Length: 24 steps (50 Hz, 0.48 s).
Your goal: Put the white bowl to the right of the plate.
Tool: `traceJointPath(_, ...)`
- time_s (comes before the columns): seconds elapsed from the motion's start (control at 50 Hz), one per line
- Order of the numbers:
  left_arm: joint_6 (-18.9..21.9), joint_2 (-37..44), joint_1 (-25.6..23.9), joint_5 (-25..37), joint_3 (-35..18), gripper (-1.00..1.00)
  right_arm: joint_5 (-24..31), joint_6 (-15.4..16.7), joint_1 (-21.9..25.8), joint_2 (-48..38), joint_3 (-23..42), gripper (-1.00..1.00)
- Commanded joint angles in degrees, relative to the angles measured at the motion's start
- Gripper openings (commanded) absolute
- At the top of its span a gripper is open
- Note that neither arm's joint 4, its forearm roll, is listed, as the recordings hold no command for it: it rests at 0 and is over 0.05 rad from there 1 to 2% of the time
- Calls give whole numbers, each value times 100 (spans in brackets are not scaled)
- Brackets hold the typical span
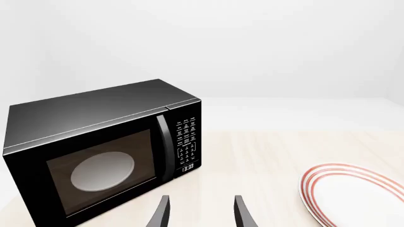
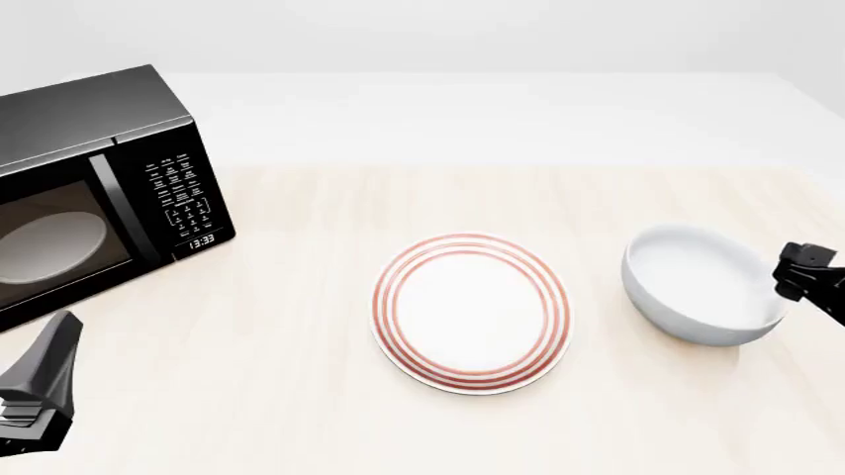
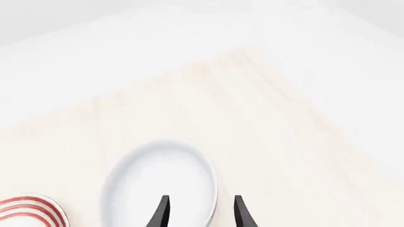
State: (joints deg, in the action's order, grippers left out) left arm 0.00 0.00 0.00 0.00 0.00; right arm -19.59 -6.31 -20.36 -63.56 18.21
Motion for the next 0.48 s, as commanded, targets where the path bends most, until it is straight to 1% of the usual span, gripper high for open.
traceJointPath(0.02, 0, 0, 0, 0, 0, 100, 984, -90, 157, 2080, -267, 100)
traceJointPath(0.1, 0, 0, 0, 0, 0, 100, 1301, 21, 43, 2962, -426, 100)
traceJointPath(0.14, 0, 0, 0, 0, 0, 100, 1349, 38, 68, 3211, -538, 100)
traceJointPath(0.22, 0, 0, 0, 0, 0, 100, 1359, 287, 120, 3579, -767, 100)
traceJointPath(0.24, 0, 0, 0, 0, 0, 100, 1417, 494, -203, 3795, -837, 100)
traceJointPath(0.28, 0, 0, 0, 0, 0, 100, 1789, 303, -110, 4502, -833, 100)
traceJointPath(0.3, 0, 0, 0, 0, 0, 100, 2068, 180, 2, 4977, -804, 100)
traceJointPath(0.32, 0, 0, 0, 0, 0, 100, 2177, 219, 34, 5078, -774, 100)
traceJointPath(0.34, 0, 0, 0, 0, 0, 100, 2488, 283, -7, 5332, -721, 100)
traceJointPath(0.4, 0, 0, 0, 0, 0, 100, 2863, 262, 11, 5817, -690, 100)
traceJointPath(0.44, 0, 0, 0, 0, 0, 100, 2968, 231, 43, 5970, -699, 100)
traceJointPath(0.48, 0, 0, 0, 0, 0, 100, 2977, 265, 88, 5996, -750, 100)
